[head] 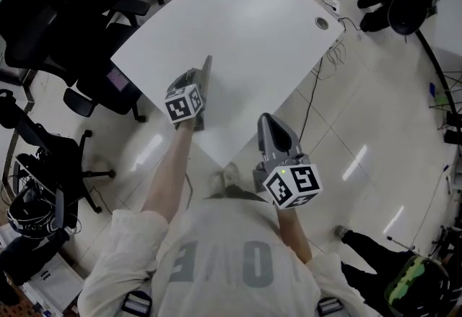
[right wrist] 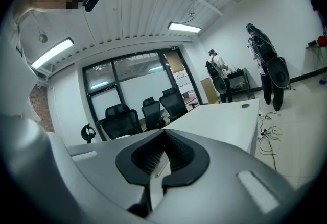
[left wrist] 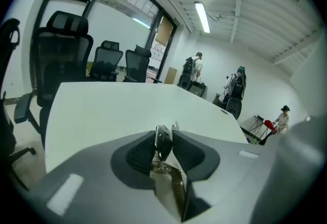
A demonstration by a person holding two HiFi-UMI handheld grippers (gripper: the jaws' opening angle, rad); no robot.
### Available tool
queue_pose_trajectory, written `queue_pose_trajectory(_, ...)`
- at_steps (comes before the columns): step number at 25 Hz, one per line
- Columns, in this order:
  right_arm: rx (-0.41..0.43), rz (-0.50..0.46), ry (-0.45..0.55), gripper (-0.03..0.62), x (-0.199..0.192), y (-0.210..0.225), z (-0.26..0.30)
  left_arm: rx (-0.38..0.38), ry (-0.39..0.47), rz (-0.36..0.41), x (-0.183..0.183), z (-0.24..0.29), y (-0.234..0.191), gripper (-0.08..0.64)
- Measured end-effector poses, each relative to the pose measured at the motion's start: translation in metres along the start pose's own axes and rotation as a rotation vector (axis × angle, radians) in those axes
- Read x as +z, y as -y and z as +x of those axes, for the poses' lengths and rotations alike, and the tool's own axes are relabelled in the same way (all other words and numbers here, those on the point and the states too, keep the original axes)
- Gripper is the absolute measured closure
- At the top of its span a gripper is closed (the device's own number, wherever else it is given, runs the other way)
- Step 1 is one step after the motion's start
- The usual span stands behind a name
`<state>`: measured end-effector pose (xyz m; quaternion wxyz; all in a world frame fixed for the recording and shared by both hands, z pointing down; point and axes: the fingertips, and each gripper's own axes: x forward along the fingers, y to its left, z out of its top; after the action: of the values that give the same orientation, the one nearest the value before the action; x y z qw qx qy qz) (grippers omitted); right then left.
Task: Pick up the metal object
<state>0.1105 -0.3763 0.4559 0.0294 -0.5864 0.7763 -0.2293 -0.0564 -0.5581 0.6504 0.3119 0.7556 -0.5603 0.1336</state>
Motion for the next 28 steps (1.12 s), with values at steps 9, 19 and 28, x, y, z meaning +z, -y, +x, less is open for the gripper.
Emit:
queue_pose_trajectory(9,0.009,-0.008,0.006,0.580,0.001,-0.007,-0.006,-0.066,0.099,-0.063,0.016,-0.013,0.018,0.554)
queue_pose_trajectory(19,0.062,-0.032,0.027,0.580,0.006,-0.025,-0.010,-0.031,0.255,0.076,0.038,-0.077,0.032,0.555)
queue_pose_trajectory(28,0.132,-0.061,0.103,0.580,0.030,-0.054,0.001,-0.053,0.619,0.255,0.113,-0.232,0.092,0.554)
